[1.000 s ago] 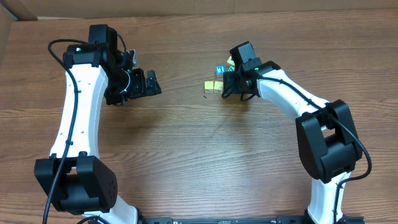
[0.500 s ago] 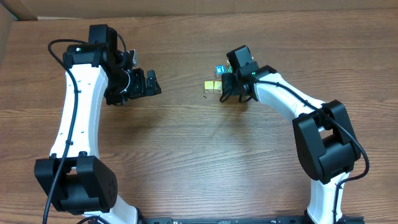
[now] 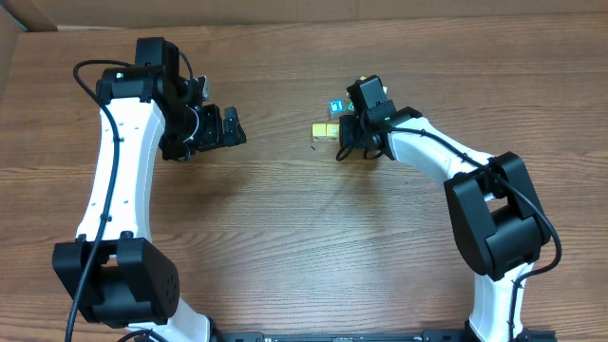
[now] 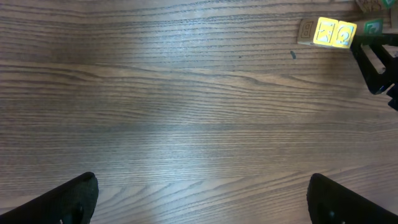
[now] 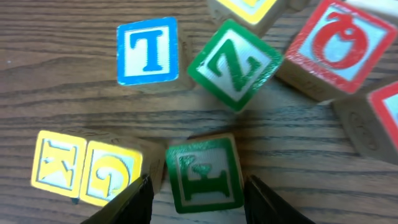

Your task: Flip 4 blocks

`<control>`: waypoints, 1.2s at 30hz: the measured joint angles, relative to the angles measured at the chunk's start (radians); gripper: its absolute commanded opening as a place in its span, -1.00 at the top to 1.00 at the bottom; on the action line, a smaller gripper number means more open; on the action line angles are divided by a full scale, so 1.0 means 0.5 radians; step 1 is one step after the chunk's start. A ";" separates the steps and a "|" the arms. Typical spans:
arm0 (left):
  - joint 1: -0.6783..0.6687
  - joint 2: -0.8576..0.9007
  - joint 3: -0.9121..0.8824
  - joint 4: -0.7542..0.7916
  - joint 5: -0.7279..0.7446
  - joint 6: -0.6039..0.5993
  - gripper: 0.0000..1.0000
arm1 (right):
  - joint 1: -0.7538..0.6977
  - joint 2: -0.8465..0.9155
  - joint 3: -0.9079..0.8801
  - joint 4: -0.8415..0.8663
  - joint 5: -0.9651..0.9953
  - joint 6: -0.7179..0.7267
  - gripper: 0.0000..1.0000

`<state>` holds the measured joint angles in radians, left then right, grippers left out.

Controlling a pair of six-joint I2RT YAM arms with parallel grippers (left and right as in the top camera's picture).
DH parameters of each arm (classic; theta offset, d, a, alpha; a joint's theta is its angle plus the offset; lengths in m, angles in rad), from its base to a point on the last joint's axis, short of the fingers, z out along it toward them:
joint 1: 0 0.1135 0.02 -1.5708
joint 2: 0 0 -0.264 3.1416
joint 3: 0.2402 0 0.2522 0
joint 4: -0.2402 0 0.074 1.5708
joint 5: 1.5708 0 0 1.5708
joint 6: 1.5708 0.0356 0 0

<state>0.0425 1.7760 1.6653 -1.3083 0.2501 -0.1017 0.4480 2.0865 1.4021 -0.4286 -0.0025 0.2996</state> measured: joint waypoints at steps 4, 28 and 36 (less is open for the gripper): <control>0.000 0.000 0.000 0.000 -0.001 -0.001 -1.00 | 0.024 0.000 0.000 0.004 -0.015 -0.011 -0.19; 0.000 0.000 0.000 -0.001 -0.001 -0.001 -1.00 | 0.050 0.011 0.000 0.156 0.184 -0.025 -0.24; 0.000 0.000 0.000 0.000 -0.001 -0.001 -1.00 | 0.045 0.077 0.373 -0.418 0.158 -0.025 -0.22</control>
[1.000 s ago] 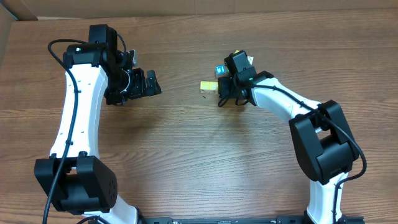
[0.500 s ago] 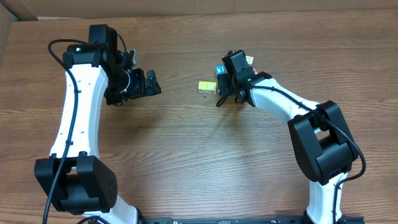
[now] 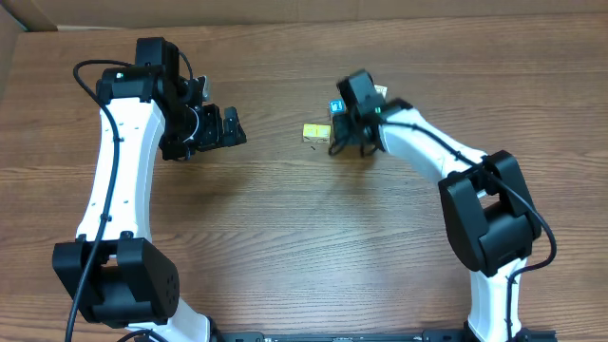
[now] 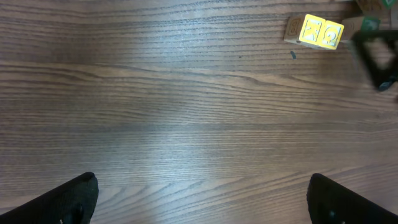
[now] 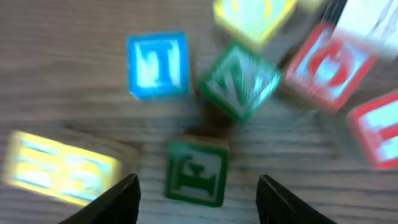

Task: Flip 4 blocks
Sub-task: 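Close the right gripper on the green E block and lift it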

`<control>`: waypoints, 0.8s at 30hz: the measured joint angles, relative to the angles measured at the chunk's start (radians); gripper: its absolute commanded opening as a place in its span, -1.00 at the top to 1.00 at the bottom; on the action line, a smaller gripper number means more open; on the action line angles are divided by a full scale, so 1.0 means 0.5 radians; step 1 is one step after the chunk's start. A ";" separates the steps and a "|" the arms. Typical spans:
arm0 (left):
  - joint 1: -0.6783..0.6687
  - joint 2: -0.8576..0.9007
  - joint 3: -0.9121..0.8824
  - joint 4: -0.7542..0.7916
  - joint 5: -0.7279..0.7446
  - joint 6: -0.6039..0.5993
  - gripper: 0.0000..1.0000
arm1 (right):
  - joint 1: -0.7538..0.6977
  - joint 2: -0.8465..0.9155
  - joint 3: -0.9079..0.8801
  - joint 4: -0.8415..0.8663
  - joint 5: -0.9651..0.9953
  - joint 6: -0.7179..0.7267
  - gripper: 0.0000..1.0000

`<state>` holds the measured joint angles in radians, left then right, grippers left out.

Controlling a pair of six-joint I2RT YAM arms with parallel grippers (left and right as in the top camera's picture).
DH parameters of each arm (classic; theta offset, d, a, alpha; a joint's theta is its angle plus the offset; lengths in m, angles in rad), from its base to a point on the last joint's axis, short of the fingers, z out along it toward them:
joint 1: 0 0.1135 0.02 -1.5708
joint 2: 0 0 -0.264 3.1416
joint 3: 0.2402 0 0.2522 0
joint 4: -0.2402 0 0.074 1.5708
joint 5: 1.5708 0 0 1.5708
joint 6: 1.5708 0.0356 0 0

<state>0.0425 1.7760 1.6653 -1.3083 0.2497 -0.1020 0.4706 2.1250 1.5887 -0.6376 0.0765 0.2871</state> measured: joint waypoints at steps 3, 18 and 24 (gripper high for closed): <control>0.000 0.000 0.000 -0.001 0.001 0.001 -0.99 | -0.002 0.005 0.369 -0.249 -0.008 -0.002 -0.19; 0.000 0.000 0.000 0.000 0.001 0.000 -0.99 | -0.056 0.194 0.730 -0.667 -0.185 0.008 0.15; 0.000 0.000 0.000 0.000 0.000 0.000 -1.00 | -0.056 0.256 0.700 -0.657 -0.197 0.008 0.12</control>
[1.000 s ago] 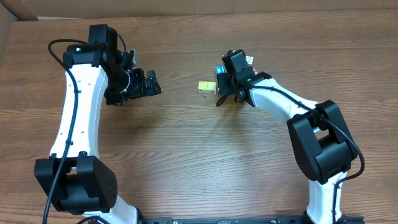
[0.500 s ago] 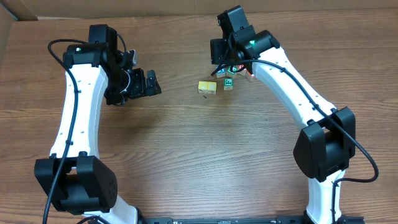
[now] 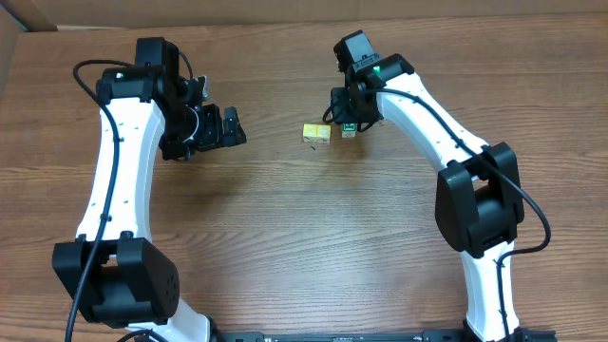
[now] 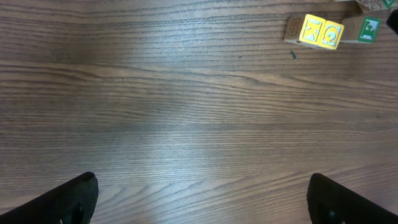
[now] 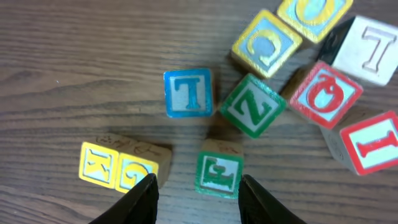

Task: Flip 4 blocks
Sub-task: 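Close the right gripper on the green E block and lift it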

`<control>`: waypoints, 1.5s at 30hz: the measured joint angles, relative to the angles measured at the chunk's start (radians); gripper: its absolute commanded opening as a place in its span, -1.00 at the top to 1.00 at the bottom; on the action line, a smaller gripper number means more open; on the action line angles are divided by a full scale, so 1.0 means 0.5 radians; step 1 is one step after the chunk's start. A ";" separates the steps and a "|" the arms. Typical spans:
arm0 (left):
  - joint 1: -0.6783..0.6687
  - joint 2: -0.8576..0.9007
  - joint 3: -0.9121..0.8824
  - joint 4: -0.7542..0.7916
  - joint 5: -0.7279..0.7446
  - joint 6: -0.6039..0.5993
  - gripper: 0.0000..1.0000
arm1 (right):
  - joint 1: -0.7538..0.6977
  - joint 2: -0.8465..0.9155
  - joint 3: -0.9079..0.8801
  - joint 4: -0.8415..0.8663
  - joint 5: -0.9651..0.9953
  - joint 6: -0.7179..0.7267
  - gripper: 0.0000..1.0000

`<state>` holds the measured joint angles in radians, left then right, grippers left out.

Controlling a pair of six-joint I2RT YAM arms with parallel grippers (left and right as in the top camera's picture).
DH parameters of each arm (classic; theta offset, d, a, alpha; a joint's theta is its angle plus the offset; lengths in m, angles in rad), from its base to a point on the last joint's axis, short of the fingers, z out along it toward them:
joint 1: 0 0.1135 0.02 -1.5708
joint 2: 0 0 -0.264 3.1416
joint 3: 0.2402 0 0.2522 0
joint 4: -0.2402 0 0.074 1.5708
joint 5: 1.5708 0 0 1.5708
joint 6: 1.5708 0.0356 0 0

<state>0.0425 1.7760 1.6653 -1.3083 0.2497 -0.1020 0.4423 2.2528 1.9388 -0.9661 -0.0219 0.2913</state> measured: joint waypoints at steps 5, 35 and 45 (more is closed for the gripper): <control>0.000 0.000 0.000 0.000 0.000 0.001 -1.00 | 0.005 0.000 -0.073 0.069 0.008 0.017 0.12; 0.000 0.000 0.000 0.001 0.000 0.001 -1.00 | 0.007 0.000 -0.241 0.278 0.098 0.037 0.10; -0.003 0.000 0.000 0.000 0.000 0.001 -1.00 | 0.007 0.000 -0.393 0.405 0.104 0.038 0.12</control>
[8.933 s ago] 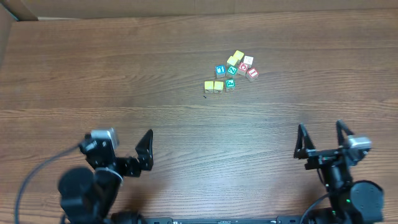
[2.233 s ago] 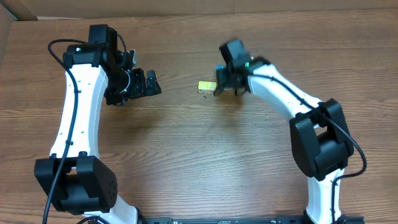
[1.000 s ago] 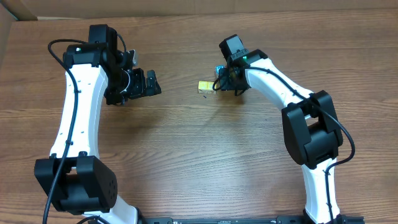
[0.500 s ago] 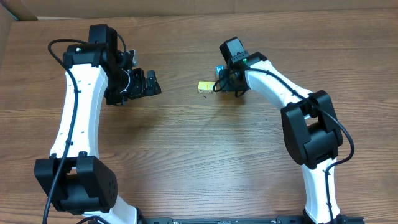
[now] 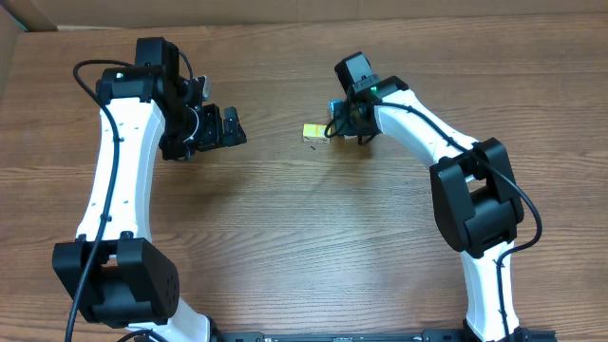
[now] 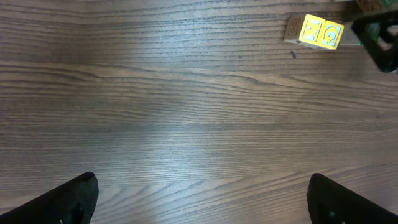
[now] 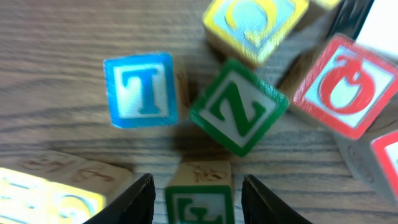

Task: Flip 4 blocks
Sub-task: 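Close the right gripper on the green E block and lift it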

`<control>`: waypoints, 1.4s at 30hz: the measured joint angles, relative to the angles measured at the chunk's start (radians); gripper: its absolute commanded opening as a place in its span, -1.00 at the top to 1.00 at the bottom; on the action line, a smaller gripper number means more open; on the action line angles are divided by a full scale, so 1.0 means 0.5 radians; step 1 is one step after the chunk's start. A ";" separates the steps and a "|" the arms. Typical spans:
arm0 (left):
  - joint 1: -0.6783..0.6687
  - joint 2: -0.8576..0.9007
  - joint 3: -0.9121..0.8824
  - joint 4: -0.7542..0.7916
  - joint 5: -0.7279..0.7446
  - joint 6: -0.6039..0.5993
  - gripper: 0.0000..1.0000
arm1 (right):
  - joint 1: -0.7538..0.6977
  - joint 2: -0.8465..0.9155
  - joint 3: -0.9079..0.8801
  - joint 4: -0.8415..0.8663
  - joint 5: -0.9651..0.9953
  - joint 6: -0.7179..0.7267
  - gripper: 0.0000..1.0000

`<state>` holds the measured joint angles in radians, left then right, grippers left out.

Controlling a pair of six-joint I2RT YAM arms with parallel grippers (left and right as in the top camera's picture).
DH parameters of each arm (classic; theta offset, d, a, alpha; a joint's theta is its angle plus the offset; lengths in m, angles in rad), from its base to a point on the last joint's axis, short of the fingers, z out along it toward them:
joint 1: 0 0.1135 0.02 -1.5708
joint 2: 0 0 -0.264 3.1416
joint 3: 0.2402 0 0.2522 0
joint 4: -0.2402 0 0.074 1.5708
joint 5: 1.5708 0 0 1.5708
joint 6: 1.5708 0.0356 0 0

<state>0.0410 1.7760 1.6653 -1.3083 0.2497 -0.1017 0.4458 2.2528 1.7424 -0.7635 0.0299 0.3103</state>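
Several wooden letter blocks lie in a cluster at the back of the table. In the right wrist view I see a blue T block (image 7: 140,89), a green Z block (image 7: 239,107), a yellow block (image 7: 255,20) and a red block (image 7: 344,84). A green-faced block (image 7: 199,198) lies between the fingers of my right gripper (image 7: 200,208), which is open and low over it, with a gap on each side. Two joined yellow blocks (image 6: 317,32) lie just left of it. My left gripper (image 6: 202,202) hangs open over bare wood, far left of the blocks (image 5: 316,133).
The table is brown wood (image 5: 304,237). A white block (image 7: 379,25) and another red block (image 7: 388,165) lie at the right edge of the cluster. The left arm (image 5: 119,161) stands over the left side of the table.
My right gripper was higher above the cluster and is now lower, its open fingers on both sides of the green-faced block. The left arm and the blocks have not moved.
My right gripper was first low, with open fingers round the green-faced block beside the yellow pair. Then the view was blurred and the yellow pair lay a little further left. Then the gripper was higher above the cluster, and now it is down at the same green block.
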 measured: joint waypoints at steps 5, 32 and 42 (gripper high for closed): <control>-0.005 0.000 0.000 0.000 0.000 -0.001 -1.00 | 0.000 0.000 -0.027 0.020 0.000 0.000 0.21; -0.005 0.000 0.000 0.000 0.000 -0.001 -1.00 | 0.004 -0.110 0.059 -1.042 -0.172 -0.001 0.52; -0.005 0.000 0.000 0.001 0.000 -0.001 -1.00 | 0.137 -0.111 0.059 -1.225 -0.269 0.000 0.49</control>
<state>0.0387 1.7760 1.6653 -1.3079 0.2497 -0.1020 0.5140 2.1975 1.7718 -1.3758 -0.1043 0.3103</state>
